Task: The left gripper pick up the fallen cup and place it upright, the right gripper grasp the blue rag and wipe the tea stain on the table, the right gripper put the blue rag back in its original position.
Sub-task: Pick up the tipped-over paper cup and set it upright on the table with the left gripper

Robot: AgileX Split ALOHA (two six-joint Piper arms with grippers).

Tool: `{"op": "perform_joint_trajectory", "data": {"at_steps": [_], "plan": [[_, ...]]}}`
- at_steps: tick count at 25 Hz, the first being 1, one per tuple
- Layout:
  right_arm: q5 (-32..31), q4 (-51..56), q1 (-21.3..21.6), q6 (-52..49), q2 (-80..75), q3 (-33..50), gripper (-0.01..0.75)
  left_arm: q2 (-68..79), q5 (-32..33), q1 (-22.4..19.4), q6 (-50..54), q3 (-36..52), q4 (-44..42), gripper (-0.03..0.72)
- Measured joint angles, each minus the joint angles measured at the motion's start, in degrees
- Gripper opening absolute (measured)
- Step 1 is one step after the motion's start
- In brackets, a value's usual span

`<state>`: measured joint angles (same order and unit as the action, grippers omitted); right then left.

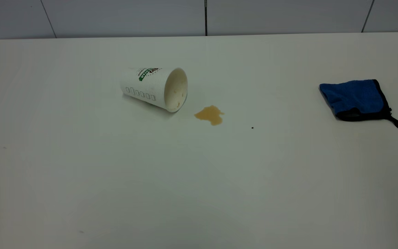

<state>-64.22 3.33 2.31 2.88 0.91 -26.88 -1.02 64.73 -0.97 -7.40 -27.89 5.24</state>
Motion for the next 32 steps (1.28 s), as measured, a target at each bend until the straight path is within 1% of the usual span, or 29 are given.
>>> {"op": "perform_joint_trajectory", "data": {"at_steps": [13,16,19,22,26,31,32], "plan": [[0.0,0.0,0.0,0.0,0.0,0.0,0.239,0.43,-0.7,0.47,0.34,-0.51,0.05,0.447],[0.0,0.0,0.0,0.0,0.0,0.0,0.239,4.38,-2.7,1.89,0.9,-4.06,-0.21,0.447],[0.0,0.0,0.0,0.0,0.0,0.0,0.239,11.27,-3.35,3.71,1.15,-8.31,-0.62,0.447],[0.0,0.0,0.0,0.0,0.0,0.0,0.239,20.12,-5.05,4.15,1.23,-11.07,-2.09,0.447],[0.0,0.0,0.0,0.0,0.0,0.0,0.239,32.01,-12.06,4.15,1.28,-11.67,-6.53,0.447],[0.0,0.0,0.0,-0.04,0.0,0.0,0.239,47.69,-23.74,4.15,2.62,-11.67,-11.07,0.447],[0.0,0.0,0.0,-0.04,0.0,0.0,0.239,51.33,-26.98,4.15,2.76,-11.67,-11.45,0.447]]}}
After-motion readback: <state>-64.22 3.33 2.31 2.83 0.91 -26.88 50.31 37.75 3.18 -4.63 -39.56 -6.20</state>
